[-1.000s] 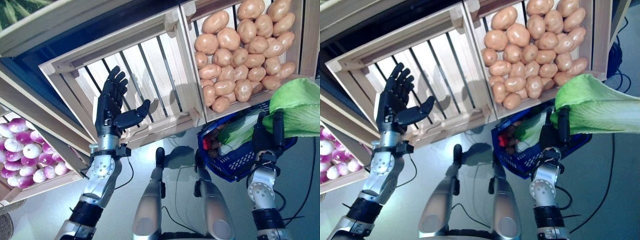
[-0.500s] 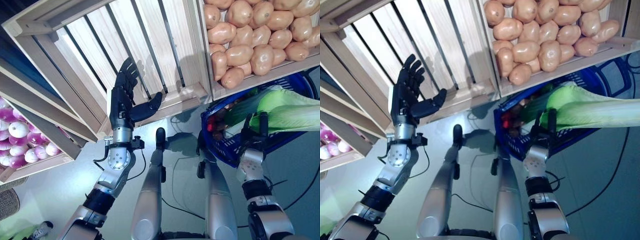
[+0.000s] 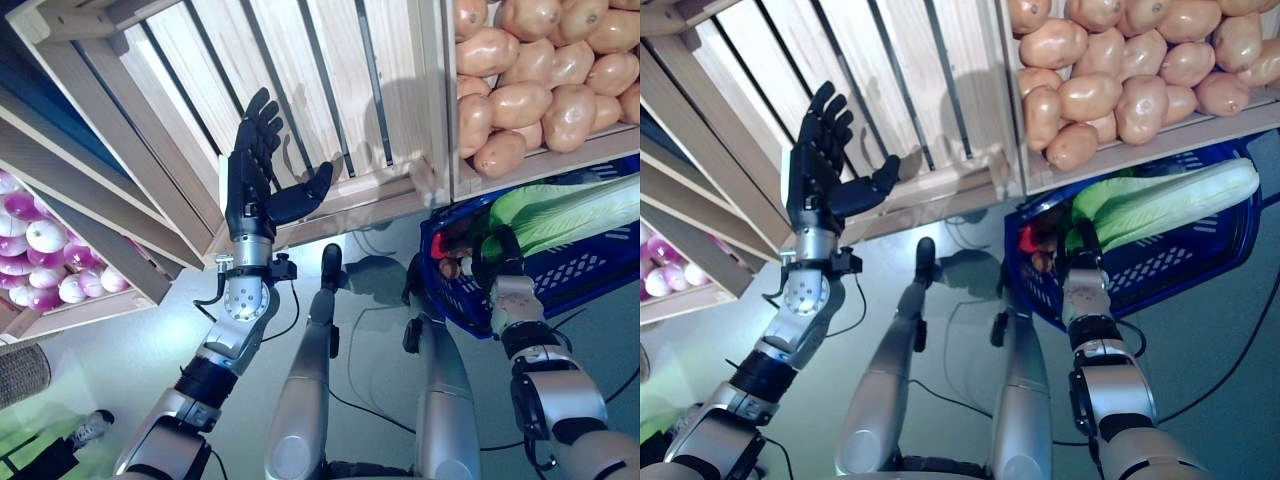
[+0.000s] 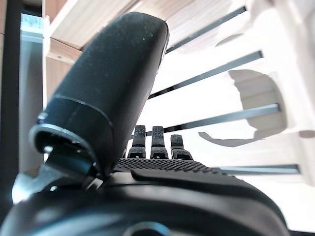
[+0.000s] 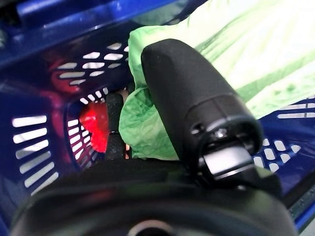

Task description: Put vegetables into the basket

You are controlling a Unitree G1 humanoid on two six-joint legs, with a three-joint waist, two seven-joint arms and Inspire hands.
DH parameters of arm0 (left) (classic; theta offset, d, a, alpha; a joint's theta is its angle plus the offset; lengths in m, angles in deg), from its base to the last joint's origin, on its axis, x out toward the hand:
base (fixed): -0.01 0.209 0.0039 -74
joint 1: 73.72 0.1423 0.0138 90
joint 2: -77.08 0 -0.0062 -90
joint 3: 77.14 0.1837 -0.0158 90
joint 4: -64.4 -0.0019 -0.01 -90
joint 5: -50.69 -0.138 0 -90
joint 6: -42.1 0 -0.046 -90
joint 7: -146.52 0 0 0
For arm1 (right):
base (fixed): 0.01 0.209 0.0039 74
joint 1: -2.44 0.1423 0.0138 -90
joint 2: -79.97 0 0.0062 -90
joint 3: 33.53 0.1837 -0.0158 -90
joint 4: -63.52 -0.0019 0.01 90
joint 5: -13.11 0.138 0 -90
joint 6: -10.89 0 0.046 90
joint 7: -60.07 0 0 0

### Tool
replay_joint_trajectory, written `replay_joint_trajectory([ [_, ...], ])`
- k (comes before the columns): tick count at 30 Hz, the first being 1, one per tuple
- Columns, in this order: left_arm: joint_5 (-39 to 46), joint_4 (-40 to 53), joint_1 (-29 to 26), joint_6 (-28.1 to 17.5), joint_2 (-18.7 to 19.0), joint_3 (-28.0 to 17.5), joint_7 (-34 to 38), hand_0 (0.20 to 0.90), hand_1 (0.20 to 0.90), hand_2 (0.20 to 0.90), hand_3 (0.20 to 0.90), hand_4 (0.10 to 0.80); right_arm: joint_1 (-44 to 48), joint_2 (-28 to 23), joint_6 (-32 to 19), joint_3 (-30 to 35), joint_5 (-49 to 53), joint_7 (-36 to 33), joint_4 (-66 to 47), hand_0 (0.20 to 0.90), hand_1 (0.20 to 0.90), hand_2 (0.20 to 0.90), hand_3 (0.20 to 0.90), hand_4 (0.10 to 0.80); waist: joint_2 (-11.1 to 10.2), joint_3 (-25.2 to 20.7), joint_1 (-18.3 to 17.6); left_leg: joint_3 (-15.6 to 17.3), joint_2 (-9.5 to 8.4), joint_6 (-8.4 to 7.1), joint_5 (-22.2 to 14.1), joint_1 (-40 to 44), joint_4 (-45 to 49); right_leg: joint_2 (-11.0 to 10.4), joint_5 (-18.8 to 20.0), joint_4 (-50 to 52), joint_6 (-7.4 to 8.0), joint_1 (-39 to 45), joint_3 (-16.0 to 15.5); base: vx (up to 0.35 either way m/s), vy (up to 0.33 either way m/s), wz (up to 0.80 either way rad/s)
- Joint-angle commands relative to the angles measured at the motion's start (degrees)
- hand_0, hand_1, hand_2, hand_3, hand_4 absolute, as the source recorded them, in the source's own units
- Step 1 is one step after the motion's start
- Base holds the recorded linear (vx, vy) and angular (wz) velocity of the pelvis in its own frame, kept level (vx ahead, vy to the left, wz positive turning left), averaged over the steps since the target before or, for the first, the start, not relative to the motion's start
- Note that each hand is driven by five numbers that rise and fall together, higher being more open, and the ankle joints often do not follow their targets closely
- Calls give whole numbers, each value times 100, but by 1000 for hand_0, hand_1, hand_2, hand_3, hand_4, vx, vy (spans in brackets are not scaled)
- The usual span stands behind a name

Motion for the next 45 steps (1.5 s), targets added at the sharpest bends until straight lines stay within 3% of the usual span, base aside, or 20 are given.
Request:
replay_joint_trajectory([
  [1, -184, 701, -334, -674, -97, -155, -122, 900, 900, 900, 900, 800, -99, -451, 339, 62, 94, -335, -65, 300, 300, 300, 300, 400, 138, -14, -3, -26, -602, 215, -98, -371, 345, 91, 680, -814, 161, 409, -121, 46, -31, 1],
  [4, -68, 670, -372, -707, -107, -118, -206, 900, 900, 900, 900, 800, -72, -421, 544, 61, 221, -404, 107, 300, 300, 300, 300, 400, 155, -14, 1, -50, -624, 218, -58, -443, 369, 85, 742, -821, 156, 338, -121, 18, -7, 1],
  [5, -60, 667, -375, -708, -131, -112, -272, 900, 900, 900, 900, 800, -68, -372, 566, 73, 275, -483, 139, 749, 749, 749, 749, 700, 155, -14, -1, -50, -628, 222, -69, -437, 373, 93, 740, -818, 152, 340, -116, 0, 0, 0],
  [6, -71, 679, -371, -706, -144, -110, -320, 900, 900, 900, 900, 800, -70, -356, 558, 87, 390, -542, 182, 900, 900, 900, 900, 800, 155, -14, -2, -43, -634, 227, -78, -423, 371, 100, 738, -824, 150, 351, -116, 49, 8, 0],
  [14, 82, 741, -248, -716, -152, -33, -637, 900, 900, 900, 900, 800, -231, -196, 281, 254, 773, -656, 571, 900, 900, 900, 900, 800, 181, -14, 23, -28, -666, 274, -171, 74, 231, 124, 670, -872, 152, 817, -114, 27, 26, 1],
  [19, 806, 787, -127, -635, 22, -141, -1360, 900, 900, 900, 900, 800, -386, -149, 44, 459, 648, -614, 674, 900, 900, 900, 900, 800, 186, -14, 48, -39, -630, 283, -234, 860, -14, 76, 586, -992, 169, 1591, -119, 31, 60, -3],
  [23, 1012, 925, -17, -575, 175, -173, -1826, 900, 900, 900, 900, 800, -583, -19, -344, 471, -214, -656, 457, 900, 900, 900, 900, 800, 161, -72, 46, -8, -535, 286, -218, 1460, -198, 58, 549, -1103, 173, 2198, -97, 59, 96, -3],
  [27, 958, 1134, 253, -231, 299, -103, -2464, 900, 900, 900, 900, 800, -1243, 282, -705, 227, -1982, -710, 23, 900, 900, 900, 900, 800, 147, -517, 31, 41, -385, 276, -226, 2065, -552, 17, 514, -1393, 213, 2826, -66, 172, 120, -3],
  [33, 474, 981, 1090, 409, 357, 49, -3153, 900, 900, 900, 900, 800, -3009, 609, -1013, -633, -3649, 258, -1323, 900, 900, 900, 900, 800, 67, -1168, -185, 215, -187, 223, -180, 2746, -1050, -31, 660, -2002, 316, 3531, 82, 202, 149, -9],
  [35, 569, 806, 1407, 652, 365, -3, -3495, 900, 900, 900, 900, 800, -3457, 582, -971, -756, -4386, 850, -1538, 900, 900, 900, 900, 800, 39, -1359, -290, 285, -146, 203, -234, 2876, -1061, -66, 708, -2199, 358, 3711, 86, 165, 125, -13],
  [37, 56, 582, 1640, 595, 443, 50, -3669, 900, 900, 900, 900, 800, -3737, 453, -711, -1025, -4995, 1263, -1759, 900, 900, 900, 900, 800, -5, -1498, -374, 355, -109, 192, -279, 2977, -1061, -84, 734, -2287, 391, 3801, 83, 128, 89, -12],
  [45, -1232, -830, 1889, 652, 744, 931, -4069, 900, 900, 900, 900, 800, -4283, -29, -27, -1929, -6935, 2544, -1402, 900, 900, 900, 900, 800, -175, -1999, -512, 489, -42, 161, -445, 3379, -975, -124, 509, -2193, 445, 4156, 57, 122, 27, -3],
])
